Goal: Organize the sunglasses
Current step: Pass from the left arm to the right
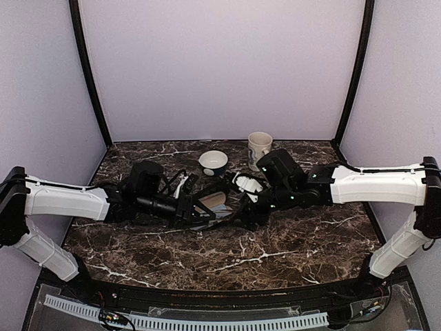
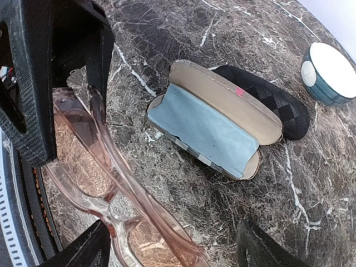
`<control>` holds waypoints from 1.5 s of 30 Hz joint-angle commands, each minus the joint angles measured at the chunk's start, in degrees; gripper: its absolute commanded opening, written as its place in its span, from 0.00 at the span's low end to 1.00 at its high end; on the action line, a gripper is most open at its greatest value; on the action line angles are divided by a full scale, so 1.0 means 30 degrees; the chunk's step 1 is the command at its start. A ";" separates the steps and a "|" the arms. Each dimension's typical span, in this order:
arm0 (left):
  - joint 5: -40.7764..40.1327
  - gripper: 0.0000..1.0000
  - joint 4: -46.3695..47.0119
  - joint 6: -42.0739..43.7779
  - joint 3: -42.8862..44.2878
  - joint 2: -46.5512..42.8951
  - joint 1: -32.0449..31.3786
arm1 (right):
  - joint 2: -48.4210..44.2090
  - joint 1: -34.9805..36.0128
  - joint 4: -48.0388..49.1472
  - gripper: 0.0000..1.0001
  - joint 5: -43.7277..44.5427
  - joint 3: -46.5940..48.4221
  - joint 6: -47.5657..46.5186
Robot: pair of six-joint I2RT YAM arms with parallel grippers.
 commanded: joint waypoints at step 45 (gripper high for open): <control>0.1805 0.52 -0.0793 0.0287 0.0728 0.1148 0.0185 | 0.1400 0.1928 -0.2848 0.29 0.2628 0.1964 -0.1830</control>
